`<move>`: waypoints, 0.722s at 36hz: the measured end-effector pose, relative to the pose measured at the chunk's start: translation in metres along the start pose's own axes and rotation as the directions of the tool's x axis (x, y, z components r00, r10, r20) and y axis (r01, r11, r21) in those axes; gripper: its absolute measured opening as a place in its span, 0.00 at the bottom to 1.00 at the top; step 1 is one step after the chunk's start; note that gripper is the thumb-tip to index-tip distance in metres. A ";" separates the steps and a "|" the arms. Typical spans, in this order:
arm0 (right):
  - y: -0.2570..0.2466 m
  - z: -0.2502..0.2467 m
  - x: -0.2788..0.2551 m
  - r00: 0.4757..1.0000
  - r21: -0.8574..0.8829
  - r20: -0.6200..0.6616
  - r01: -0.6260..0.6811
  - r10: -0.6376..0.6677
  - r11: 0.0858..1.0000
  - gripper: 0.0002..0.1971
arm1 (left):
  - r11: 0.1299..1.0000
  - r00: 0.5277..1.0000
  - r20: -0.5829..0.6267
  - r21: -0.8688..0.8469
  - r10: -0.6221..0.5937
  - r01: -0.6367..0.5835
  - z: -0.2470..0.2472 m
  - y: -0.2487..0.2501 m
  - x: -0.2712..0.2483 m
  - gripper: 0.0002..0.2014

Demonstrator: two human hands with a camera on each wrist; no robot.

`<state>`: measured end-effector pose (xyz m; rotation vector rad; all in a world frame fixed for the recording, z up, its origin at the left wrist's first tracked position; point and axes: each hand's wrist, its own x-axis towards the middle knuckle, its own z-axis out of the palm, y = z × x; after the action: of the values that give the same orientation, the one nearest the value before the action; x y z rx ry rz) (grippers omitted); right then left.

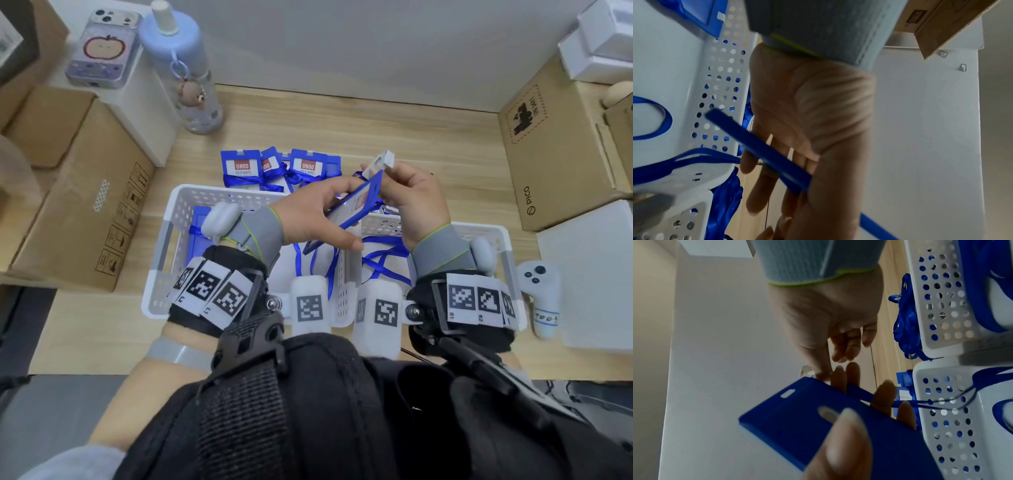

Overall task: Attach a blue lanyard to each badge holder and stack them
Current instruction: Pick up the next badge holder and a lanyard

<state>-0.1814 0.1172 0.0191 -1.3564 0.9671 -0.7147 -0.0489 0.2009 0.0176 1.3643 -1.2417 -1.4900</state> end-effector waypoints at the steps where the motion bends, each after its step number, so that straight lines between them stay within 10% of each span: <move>1: 0.000 -0.001 0.000 1.000 0.009 -0.011 0.005 -0.005 1.000 0.05 | 1.000 1.000 0.009 0.000 -0.008 0.008 0.000 -0.001 0.000 0.34; 14: -0.007 -0.016 0.006 0.991 0.563 -0.132 0.069 0.007 0.823 0.12 | 0.988 0.996 0.042 -0.132 -0.072 0.077 -0.003 -0.025 -0.003 0.29; 26: 0.018 0.003 0.000 0.977 0.128 0.143 -0.180 0.161 0.975 0.13 | 0.810 0.976 0.037 -0.565 0.216 -0.158 0.000 0.000 0.002 0.35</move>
<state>-0.1806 0.1209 0.0015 -1.1668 0.8988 -0.5452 -0.0488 0.1989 0.0174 0.7592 -0.8586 -1.6232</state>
